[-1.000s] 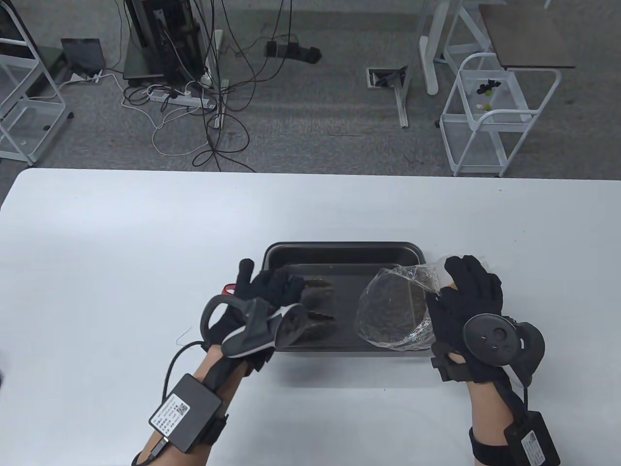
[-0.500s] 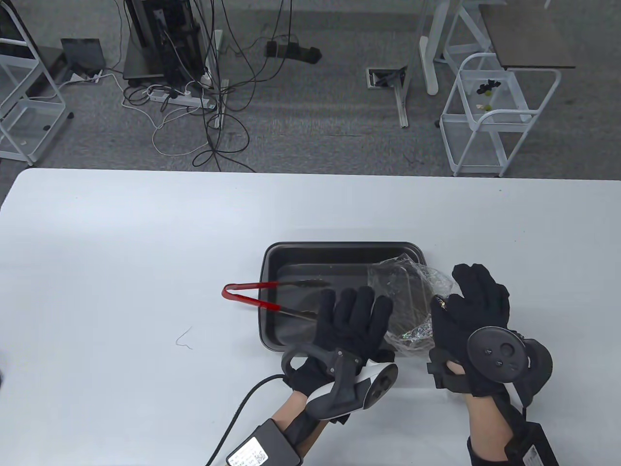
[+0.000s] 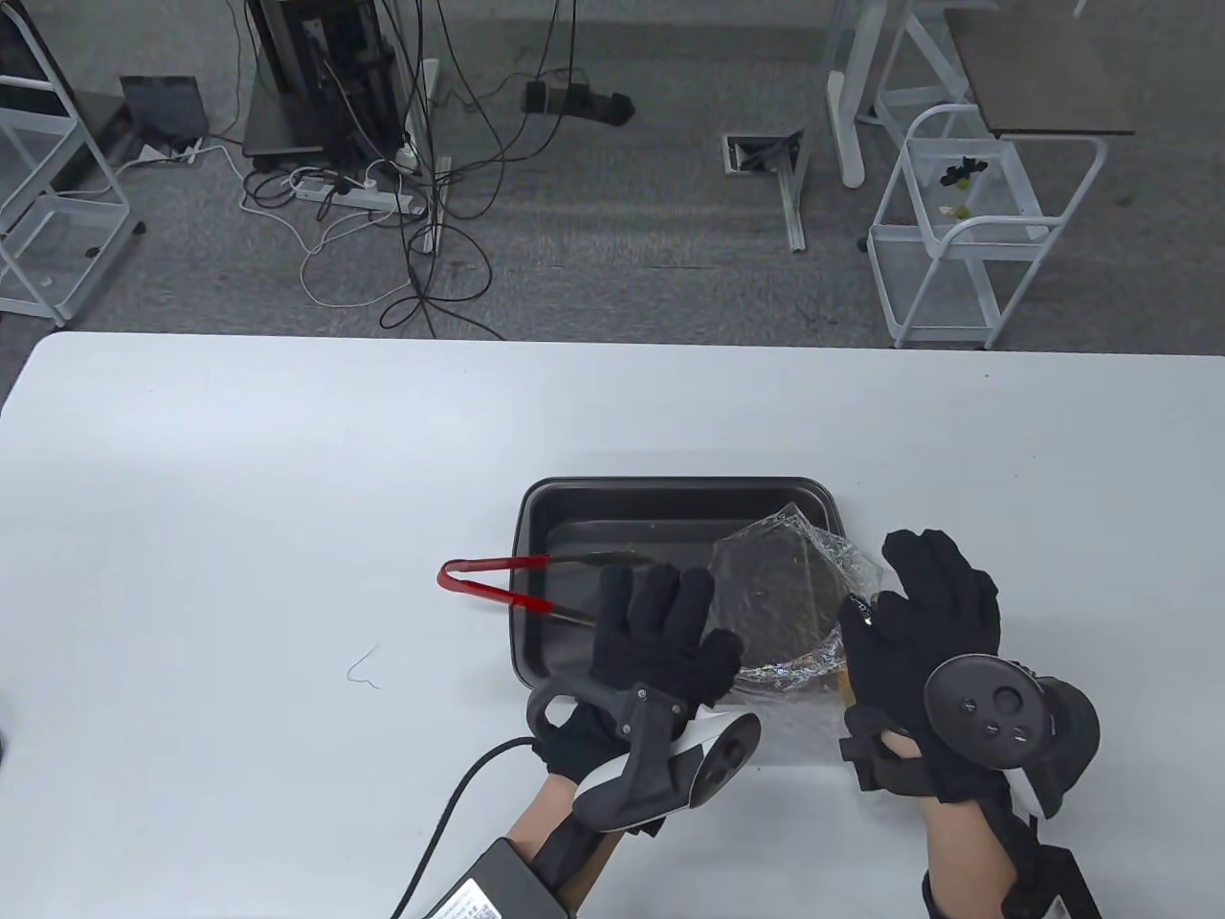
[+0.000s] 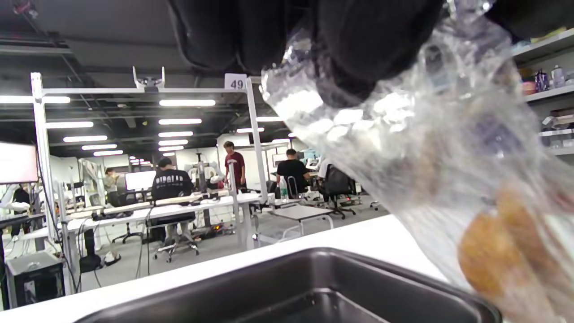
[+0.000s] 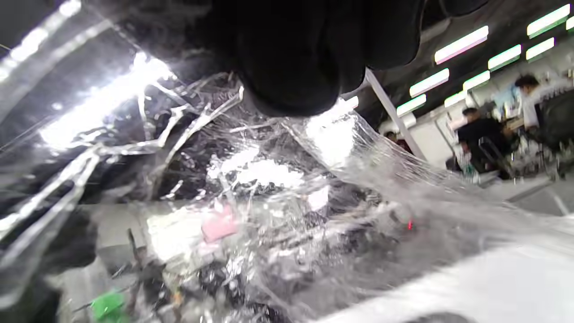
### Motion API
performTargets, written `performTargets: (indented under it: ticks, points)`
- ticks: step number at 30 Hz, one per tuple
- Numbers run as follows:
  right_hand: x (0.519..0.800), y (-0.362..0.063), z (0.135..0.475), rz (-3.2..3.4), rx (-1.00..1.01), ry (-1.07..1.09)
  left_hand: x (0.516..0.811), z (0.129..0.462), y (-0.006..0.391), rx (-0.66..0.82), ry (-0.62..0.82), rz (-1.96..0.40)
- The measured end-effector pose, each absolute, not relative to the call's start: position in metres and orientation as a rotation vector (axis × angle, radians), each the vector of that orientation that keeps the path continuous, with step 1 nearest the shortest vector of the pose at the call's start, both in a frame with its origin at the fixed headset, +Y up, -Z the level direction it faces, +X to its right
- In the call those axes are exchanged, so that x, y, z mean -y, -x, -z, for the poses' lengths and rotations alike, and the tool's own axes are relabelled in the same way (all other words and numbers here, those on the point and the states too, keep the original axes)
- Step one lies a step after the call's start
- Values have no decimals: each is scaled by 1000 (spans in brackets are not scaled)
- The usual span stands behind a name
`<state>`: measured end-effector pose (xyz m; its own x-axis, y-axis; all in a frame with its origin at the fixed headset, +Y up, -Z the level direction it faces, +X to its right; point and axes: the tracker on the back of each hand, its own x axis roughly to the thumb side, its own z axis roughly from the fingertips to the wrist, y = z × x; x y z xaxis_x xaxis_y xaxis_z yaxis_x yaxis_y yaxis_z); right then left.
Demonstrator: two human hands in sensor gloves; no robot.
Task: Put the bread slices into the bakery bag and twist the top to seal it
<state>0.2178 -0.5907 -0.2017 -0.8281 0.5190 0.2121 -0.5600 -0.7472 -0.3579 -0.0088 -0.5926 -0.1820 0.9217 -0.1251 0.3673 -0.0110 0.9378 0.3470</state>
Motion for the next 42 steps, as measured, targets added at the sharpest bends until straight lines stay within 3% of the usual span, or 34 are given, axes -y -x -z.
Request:
performTargets:
  ticks: [5, 9, 12, 18, 22, 26, 31, 33, 35, 38, 40, 42]
  points:
    - [579, -232, 194, -2282, 217, -307, 549, 171, 26, 411, -398, 214]
    - [570, -254, 189, -2105, 326, -356, 529, 164, 44, 501, -420, 270]
    - [566, -257, 192, -2134, 344, -550, 521, 159, 54, 558, -442, 277]
    - [566, -230, 190, -2432, 418, -821, 515, 154, 63, 578, -465, 252]
    - [563, -216, 183, -2426, 342, -959, 518, 157, 64, 562, -465, 270]
    - [561, -210, 178, -2501, 361, -926, 521, 161, 67, 547, -466, 295]
    - [557, -214, 175, -2620, 527, -801, 524, 170, 78, 493, -459, 307]
    - [555, -212, 171, -2628, 573, -773, 522, 176, 83, 404, -426, 291]
    - [554, -206, 168, -2654, 624, -758, 521, 183, 93, 327, -338, 146]
    - [556, -201, 168, -2663, 705, -738, 532, 187, 121, 223, -357, -176]
    - [558, -199, 170, -2676, 683, -742, 557, 188, 141, 215, -337, -424]
    - [560, -198, 171, -2672, 692, -737, 596, 195, 155, 263, -229, -668]
